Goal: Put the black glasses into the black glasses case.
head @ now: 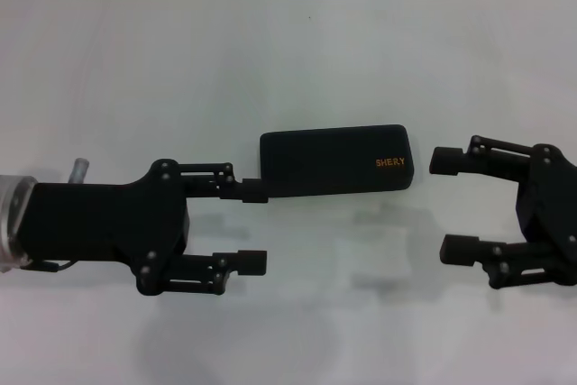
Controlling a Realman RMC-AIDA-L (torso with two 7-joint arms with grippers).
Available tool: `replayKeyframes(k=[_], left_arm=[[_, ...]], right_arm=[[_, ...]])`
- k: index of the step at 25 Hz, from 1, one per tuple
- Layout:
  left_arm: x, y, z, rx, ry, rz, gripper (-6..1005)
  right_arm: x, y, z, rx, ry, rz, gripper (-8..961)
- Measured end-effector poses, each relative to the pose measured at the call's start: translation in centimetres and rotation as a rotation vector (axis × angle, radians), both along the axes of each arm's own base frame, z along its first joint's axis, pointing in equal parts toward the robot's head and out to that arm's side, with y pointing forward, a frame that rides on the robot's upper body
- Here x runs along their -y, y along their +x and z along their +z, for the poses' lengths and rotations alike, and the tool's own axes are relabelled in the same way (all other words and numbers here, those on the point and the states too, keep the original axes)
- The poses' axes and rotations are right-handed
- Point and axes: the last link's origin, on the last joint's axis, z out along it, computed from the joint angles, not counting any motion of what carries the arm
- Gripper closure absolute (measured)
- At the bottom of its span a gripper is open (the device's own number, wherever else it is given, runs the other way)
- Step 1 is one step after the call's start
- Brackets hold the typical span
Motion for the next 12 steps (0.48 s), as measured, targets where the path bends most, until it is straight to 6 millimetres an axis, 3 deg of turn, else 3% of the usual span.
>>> replayKeyframes(k=[12], left_arm=[[-0.13,0.25,-0.16,-0.001,-0.004,-0.009,305]], right_arm=[[0.34,0.1,-0.14,-0.002,-0.011,0.001,86]])
